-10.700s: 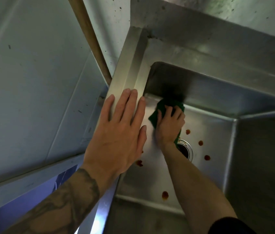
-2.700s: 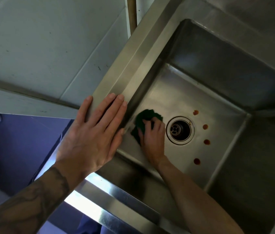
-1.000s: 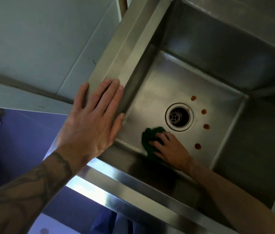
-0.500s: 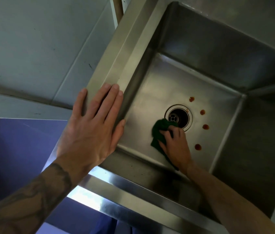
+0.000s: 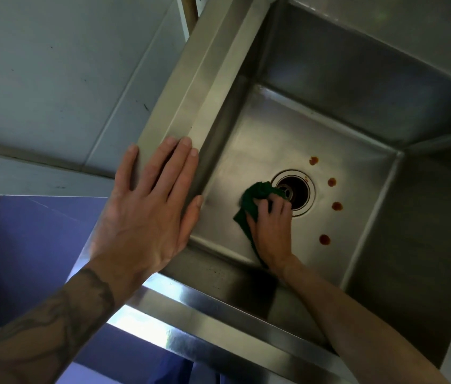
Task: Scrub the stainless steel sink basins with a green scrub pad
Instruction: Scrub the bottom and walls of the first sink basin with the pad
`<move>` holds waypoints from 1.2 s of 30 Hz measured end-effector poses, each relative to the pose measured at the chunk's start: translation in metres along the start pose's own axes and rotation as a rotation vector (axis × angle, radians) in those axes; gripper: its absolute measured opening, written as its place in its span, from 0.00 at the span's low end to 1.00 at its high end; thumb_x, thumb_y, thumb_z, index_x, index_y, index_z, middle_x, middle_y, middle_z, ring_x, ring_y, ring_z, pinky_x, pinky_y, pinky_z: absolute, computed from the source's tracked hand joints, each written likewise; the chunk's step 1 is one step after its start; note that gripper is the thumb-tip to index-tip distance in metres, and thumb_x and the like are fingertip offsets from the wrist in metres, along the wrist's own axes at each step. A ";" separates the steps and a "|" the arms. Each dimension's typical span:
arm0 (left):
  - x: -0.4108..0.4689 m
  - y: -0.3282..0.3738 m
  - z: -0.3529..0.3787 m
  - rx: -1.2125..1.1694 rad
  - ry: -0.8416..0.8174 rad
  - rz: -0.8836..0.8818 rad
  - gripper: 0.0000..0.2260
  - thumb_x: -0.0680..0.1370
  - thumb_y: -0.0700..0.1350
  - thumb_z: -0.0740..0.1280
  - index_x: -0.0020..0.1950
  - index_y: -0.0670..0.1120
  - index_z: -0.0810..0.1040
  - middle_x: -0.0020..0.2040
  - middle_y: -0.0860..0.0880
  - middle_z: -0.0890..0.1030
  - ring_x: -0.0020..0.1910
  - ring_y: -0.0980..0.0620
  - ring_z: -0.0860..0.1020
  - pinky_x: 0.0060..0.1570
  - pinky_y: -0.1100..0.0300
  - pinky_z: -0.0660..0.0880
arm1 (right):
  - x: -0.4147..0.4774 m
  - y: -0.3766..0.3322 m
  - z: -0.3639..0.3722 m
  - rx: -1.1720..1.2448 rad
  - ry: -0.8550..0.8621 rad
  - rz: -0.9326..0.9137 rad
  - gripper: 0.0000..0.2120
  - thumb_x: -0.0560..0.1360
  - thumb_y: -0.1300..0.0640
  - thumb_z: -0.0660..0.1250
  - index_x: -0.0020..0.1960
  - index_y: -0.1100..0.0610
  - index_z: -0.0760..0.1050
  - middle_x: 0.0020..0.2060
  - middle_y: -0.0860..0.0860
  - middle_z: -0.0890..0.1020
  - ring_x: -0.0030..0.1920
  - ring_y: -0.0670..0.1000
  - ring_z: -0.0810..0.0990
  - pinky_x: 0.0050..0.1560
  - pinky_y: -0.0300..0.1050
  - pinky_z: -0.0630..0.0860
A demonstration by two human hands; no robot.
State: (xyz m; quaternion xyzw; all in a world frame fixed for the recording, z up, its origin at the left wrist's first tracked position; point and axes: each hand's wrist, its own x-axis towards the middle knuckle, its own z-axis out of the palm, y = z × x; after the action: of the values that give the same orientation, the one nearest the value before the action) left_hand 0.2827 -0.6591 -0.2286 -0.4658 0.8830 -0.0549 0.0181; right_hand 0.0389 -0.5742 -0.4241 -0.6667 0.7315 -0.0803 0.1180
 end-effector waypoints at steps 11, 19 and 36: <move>0.001 -0.001 0.002 -0.014 -0.001 0.009 0.31 0.90 0.56 0.51 0.87 0.39 0.53 0.87 0.39 0.57 0.87 0.40 0.57 0.82 0.33 0.57 | -0.025 0.018 -0.010 -0.047 -0.055 -0.273 0.19 0.75 0.50 0.76 0.59 0.61 0.78 0.60 0.63 0.78 0.56 0.64 0.77 0.55 0.59 0.80; 0.000 -0.002 0.001 -0.009 0.014 0.003 0.30 0.90 0.56 0.52 0.87 0.39 0.54 0.87 0.39 0.59 0.86 0.40 0.58 0.82 0.33 0.56 | -0.041 0.030 -0.016 -0.013 -0.102 -0.332 0.21 0.76 0.49 0.74 0.63 0.58 0.76 0.62 0.61 0.76 0.59 0.61 0.74 0.59 0.58 0.79; 0.001 0.001 -0.003 -0.023 0.008 -0.010 0.30 0.89 0.55 0.54 0.86 0.39 0.58 0.86 0.40 0.61 0.85 0.40 0.61 0.82 0.33 0.57 | -0.061 0.070 -0.016 -0.088 -0.011 0.132 0.21 0.78 0.51 0.72 0.64 0.62 0.72 0.63 0.64 0.73 0.58 0.63 0.72 0.57 0.57 0.75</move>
State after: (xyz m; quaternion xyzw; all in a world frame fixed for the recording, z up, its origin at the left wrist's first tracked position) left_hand 0.2810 -0.6589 -0.2258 -0.4701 0.8814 -0.0468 0.0088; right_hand -0.0271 -0.5073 -0.4243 -0.6222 0.7759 -0.0364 0.0979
